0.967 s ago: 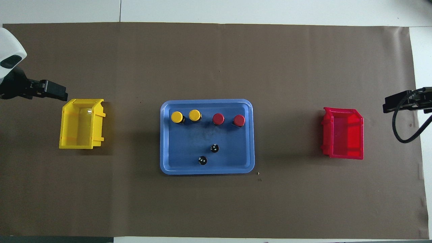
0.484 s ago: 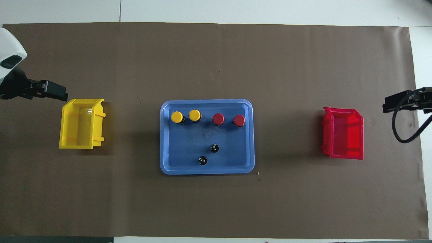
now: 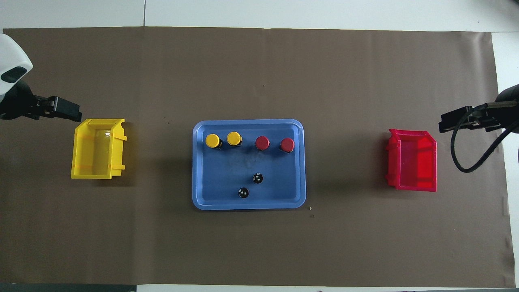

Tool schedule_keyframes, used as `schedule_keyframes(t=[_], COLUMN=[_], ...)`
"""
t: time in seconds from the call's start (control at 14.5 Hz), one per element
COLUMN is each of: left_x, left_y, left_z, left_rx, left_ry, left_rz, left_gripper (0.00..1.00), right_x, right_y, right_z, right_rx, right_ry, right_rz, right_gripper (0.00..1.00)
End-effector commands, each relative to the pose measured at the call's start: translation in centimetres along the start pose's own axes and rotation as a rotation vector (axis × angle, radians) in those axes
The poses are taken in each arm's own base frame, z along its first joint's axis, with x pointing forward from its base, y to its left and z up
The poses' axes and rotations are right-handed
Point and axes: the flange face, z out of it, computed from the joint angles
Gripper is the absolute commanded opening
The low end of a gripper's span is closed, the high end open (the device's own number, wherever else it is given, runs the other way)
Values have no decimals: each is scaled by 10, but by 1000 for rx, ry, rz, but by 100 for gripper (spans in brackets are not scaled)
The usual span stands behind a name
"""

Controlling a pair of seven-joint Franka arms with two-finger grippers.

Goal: Sort red and yellow buttons by color
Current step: 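Reach the right gripper to the red button farthest along the tray and grasp it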

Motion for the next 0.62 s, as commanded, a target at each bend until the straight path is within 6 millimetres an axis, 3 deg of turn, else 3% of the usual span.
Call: schedule_keyframes(t=[0.0,0.07,0.28,0.41,0.55], left_x=[-10,-11,-11,-12,-13], left_y=[0,0,-1,-1,-1], left_z=[4,3,5,5,5], left_rx=[25,25,25,25,25], left_ry=[-3,-2,-5,-8,-14], left_rz=[10,10,11,11,9], left_gripper=[100,100,100,100,100], right_x=[35,46,64,73,69], right_y=[-68,-106,-189,-215,-244], right_z=[10,23,58,78,118], right_rx=[9,3,9,45,52], right_ry=[2,-10,5,72,80], right_rz=[35,54,97,127,116], right_gripper=[100,100,100,100,100])
